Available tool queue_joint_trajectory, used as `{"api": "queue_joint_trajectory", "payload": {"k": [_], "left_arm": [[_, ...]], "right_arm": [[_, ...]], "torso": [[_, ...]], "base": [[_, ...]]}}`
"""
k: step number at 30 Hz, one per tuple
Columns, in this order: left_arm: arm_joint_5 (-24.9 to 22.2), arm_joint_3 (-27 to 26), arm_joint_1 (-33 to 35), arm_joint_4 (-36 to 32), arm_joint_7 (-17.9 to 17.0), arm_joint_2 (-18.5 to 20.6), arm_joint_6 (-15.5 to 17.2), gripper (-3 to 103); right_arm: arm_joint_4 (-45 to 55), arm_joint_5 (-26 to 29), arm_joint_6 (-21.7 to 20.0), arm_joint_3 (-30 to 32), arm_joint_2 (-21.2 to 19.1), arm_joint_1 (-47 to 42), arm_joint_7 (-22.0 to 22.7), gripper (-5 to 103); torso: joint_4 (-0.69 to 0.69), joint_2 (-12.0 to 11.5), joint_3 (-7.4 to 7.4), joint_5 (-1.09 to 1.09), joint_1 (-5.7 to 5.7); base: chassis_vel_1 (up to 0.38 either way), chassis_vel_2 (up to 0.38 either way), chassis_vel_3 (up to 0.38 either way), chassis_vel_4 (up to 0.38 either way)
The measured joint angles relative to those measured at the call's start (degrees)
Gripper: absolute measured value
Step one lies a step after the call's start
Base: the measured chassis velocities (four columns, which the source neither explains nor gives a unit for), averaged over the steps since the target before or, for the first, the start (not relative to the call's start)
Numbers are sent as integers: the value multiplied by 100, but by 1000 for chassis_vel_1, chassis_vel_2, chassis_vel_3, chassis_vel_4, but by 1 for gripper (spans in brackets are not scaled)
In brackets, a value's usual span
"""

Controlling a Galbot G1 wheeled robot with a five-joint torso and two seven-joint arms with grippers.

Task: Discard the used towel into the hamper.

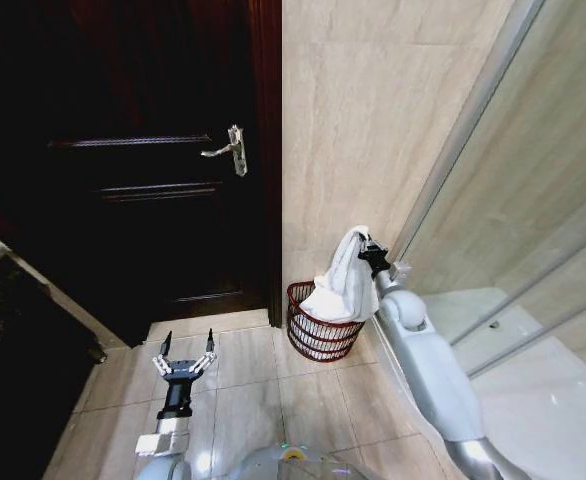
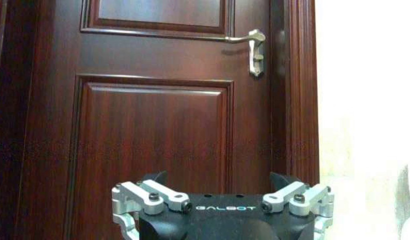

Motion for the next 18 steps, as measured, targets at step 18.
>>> {"api": "queue_joint_trajectory", "payload": {"k": [18], "left_arm": [[16, -23, 30, -24, 3, 0, -21, 100]], "right_arm": [[-198, 26, -17, 0, 312, -291, -40, 4]], "torso": [[0, -450, -265, 0, -184]], "base": [[0, 0, 0, 0]]}}
